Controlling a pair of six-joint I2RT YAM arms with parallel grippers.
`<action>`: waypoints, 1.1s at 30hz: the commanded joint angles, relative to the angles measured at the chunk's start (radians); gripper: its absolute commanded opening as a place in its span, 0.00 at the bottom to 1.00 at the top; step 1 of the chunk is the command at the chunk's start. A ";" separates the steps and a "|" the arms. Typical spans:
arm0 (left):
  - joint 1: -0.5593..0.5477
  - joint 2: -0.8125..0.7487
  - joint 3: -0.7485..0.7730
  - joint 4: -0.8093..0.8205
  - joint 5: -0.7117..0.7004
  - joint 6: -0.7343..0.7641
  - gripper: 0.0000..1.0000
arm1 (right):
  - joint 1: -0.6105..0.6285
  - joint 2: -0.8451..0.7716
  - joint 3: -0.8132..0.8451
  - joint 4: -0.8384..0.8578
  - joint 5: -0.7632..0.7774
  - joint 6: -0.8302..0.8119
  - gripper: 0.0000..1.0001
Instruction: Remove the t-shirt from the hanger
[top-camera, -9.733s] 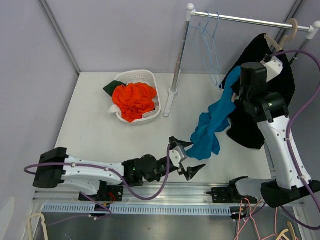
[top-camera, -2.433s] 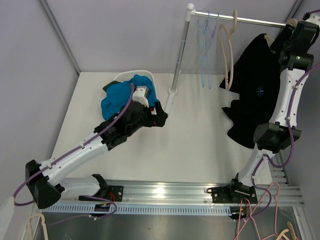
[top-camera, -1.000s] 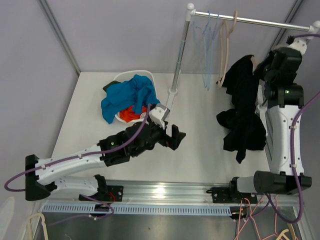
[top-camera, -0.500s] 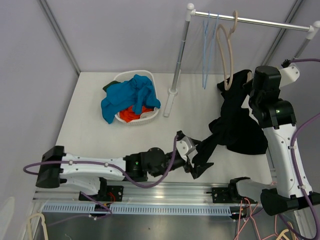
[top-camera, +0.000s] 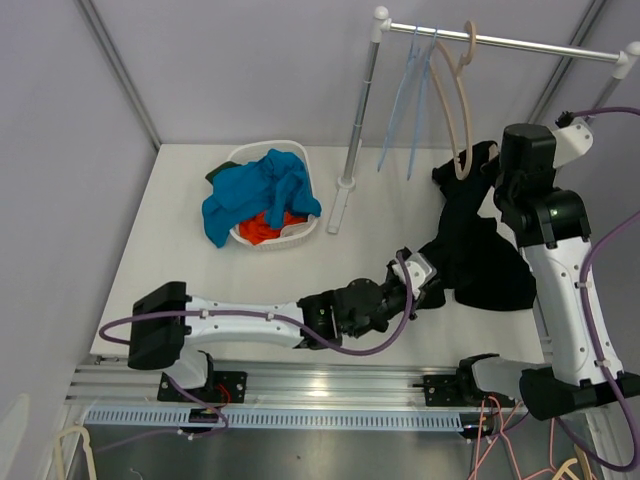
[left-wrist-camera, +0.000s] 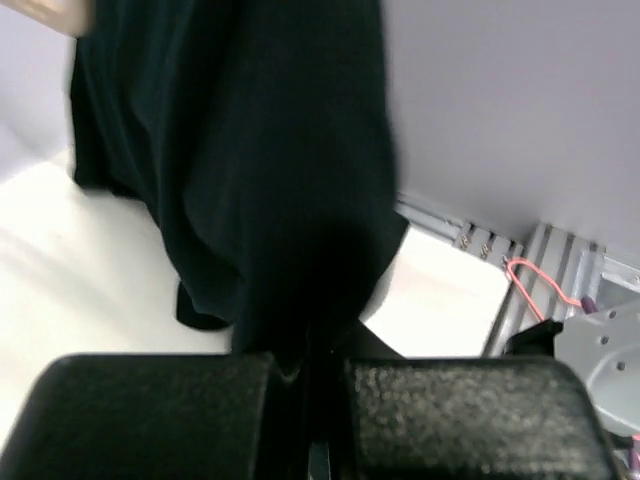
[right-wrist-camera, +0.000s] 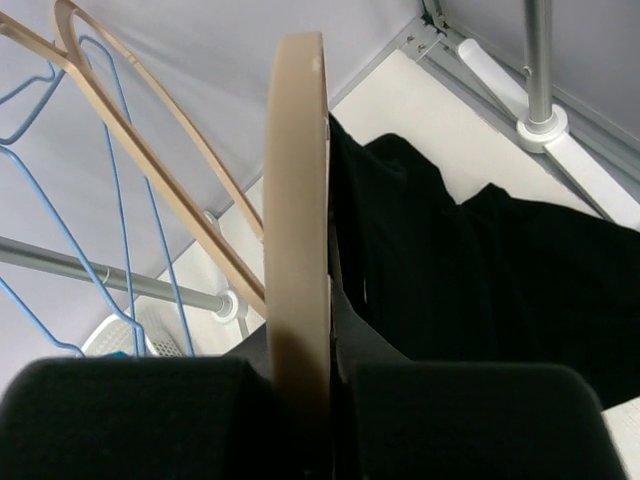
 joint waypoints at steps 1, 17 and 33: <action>-0.061 -0.094 -0.052 0.141 -0.109 0.105 0.01 | -0.030 0.062 0.102 -0.044 -0.044 0.012 0.00; -0.345 -0.399 -0.408 0.611 -0.212 0.509 0.01 | -0.648 0.246 0.078 0.109 -1.118 0.130 0.00; -0.332 -0.364 -0.503 0.622 -0.509 0.438 0.00 | -0.700 0.277 0.102 0.124 -1.220 0.114 0.00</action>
